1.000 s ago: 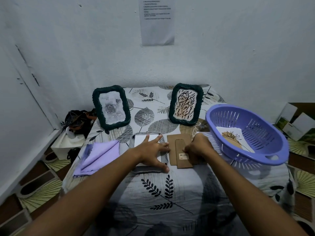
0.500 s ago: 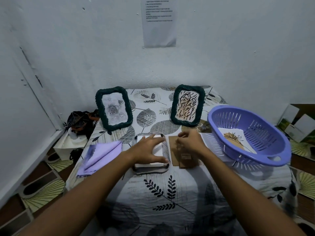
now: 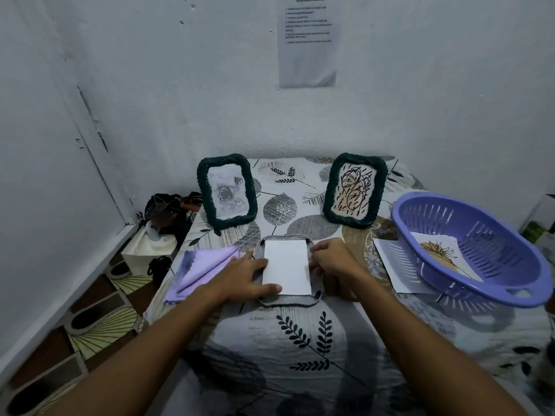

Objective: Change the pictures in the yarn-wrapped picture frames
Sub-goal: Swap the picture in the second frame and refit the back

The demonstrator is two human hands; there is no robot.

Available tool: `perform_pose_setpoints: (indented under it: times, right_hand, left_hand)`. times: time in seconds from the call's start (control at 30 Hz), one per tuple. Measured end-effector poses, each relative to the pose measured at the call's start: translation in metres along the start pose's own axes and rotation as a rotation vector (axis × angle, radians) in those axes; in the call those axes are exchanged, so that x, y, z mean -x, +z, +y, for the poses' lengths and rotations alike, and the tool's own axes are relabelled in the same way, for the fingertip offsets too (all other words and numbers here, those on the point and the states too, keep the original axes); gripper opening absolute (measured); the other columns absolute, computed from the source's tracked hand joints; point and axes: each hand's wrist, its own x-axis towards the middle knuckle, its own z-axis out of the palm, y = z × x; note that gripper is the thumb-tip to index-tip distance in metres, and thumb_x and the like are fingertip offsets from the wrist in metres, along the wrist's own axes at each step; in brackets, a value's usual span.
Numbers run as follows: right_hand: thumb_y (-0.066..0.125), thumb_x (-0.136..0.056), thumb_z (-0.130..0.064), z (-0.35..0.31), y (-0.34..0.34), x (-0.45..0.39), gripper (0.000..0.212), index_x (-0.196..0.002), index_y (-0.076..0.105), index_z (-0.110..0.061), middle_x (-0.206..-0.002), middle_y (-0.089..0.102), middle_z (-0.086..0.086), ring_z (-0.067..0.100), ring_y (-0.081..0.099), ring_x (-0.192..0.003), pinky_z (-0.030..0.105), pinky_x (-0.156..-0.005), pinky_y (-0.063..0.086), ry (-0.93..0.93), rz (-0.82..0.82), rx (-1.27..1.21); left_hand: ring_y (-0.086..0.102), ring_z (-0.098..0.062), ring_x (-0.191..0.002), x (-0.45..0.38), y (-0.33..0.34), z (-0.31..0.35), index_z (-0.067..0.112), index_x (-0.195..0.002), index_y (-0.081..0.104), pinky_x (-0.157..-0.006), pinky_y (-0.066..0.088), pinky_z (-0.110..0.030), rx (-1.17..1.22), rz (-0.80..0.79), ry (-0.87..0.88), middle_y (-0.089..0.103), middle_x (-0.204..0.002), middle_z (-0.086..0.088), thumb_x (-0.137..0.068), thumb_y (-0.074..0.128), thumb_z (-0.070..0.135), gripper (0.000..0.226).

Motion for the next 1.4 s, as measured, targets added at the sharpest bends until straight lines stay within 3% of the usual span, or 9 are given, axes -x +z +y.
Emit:
perform_pose_setpoints:
  times: [0.07, 0.17, 0.3, 0.4, 0.6, 0.8, 1.07, 1.27, 1.4]
  right_hand:
    - [0.062, -0.076, 0.004, -0.001, 0.002, -0.001, 0.013, -0.080, 0.067, -0.007, -0.076, 0.071, 0.019, 0.026, 0.063, -0.064, 0.045, -0.070, 0.056, 0.001, 0.018, -0.012]
    - [0.069, -0.076, 0.005, -0.001, 0.005, 0.000, 0.017, -0.092, 0.066, -0.001, -0.078, 0.069, 0.020, 0.024, 0.062, -0.064, 0.037, -0.061, 0.053, -0.004, 0.060, -0.059]
    - [0.078, -0.071, 0.001, -0.001, 0.009, 0.001, 0.014, -0.081, 0.068, 0.004, -0.079, 0.070, 0.022, 0.025, 0.063, -0.064, 0.038, -0.061, 0.053, -0.009, 0.083, -0.041]
    - [0.081, -0.068, -0.003, -0.002, 0.013, -0.005, 0.018, -0.080, 0.071, 0.004, -0.078, 0.071, 0.015, 0.019, 0.061, -0.064, 0.027, -0.055, 0.047, 0.026, 0.082, 0.067]
    - [0.079, -0.067, -0.004, -0.004, 0.018, -0.020, 0.023, -0.086, 0.069, 0.005, -0.084, 0.070, 0.017, 0.027, 0.066, -0.075, 0.026, -0.055, 0.048, 0.104, 0.079, 0.154]
    - [0.076, -0.069, -0.004, -0.002, 0.017, -0.027, 0.025, -0.090, 0.067, 0.006, -0.087, 0.069, 0.019, 0.028, 0.065, -0.078, 0.023, -0.051, 0.042, 0.123, 0.065, 0.180]
    - [0.062, -0.079, -0.006, -0.004, 0.015, -0.033, 0.011, -0.085, 0.063, 0.003, -0.064, 0.055, 0.012, 0.021, 0.047, -0.052, 0.022, -0.045, 0.033, 0.108, 0.063, 0.255]
    - [0.061, -0.077, -0.004, -0.001, 0.014, -0.037, 0.016, -0.088, 0.067, 0.006, -0.083, 0.069, 0.020, 0.026, 0.059, -0.067, 0.022, -0.047, 0.038, 0.087, 0.073, 0.321]
    - [0.060, -0.075, -0.008, -0.001, 0.013, -0.036, 0.015, -0.088, 0.063, -0.001, -0.079, 0.059, 0.014, 0.026, 0.058, -0.072, 0.023, -0.050, 0.036, 0.068, 0.103, 0.381]
  left_hand:
    - [0.045, -0.032, -0.124, 0.000, 0.001, -0.001, 0.019, -0.137, 0.049, -0.101, 0.037, -0.036, -0.016, 0.008, 0.005, 0.044, -0.139, -0.018, -0.044, 0.029, 0.103, 0.127]
    - [0.038, -0.032, -0.133, -0.002, 0.004, -0.001, 0.017, -0.139, 0.048, -0.103, 0.032, -0.037, -0.024, -0.006, 0.009, 0.044, -0.143, -0.015, -0.044, 0.029, 0.103, 0.129]
    - [0.035, -0.031, -0.136, -0.002, 0.004, -0.002, 0.017, -0.138, 0.048, -0.105, 0.030, -0.039, -0.037, -0.023, -0.005, 0.046, -0.142, -0.012, -0.045, 0.024, 0.103, 0.129]
    - [0.034, -0.029, -0.137, -0.001, 0.003, -0.002, 0.017, -0.137, 0.049, -0.106, 0.030, -0.040, -0.053, -0.027, 0.000, 0.046, -0.143, -0.012, -0.046, 0.023, 0.103, 0.128]
    - [0.029, -0.027, -0.140, 0.003, 0.001, 0.002, 0.017, -0.140, 0.045, -0.109, 0.026, -0.041, -0.025, -0.035, -0.024, 0.040, -0.148, -0.012, -0.064, 0.043, 0.089, 0.105]
    - [0.021, -0.031, -0.144, 0.005, 0.000, 0.006, 0.017, -0.143, 0.039, -0.113, 0.021, -0.041, -0.046, -0.017, -0.020, 0.026, -0.155, -0.018, -0.087, 0.056, 0.060, 0.073]
    - [0.028, -0.029, -0.140, 0.008, -0.004, 0.009, 0.012, -0.137, 0.047, -0.109, 0.026, -0.039, -0.015, -0.014, 0.010, 0.037, -0.148, -0.020, -0.085, 0.058, 0.058, 0.071]
    - [0.015, -0.022, -0.147, 0.002, 0.002, 0.000, 0.019, -0.141, 0.044, -0.114, 0.022, -0.043, -0.013, -0.016, 0.037, 0.038, -0.152, -0.008, -0.071, 0.046, 0.072, 0.088]
    - [0.012, -0.021, -0.148, -0.002, 0.004, -0.003, 0.026, -0.145, 0.039, -0.116, 0.019, -0.046, -0.012, -0.008, 0.049, 0.034, -0.154, -0.004, -0.073, 0.045, 0.072, 0.086]
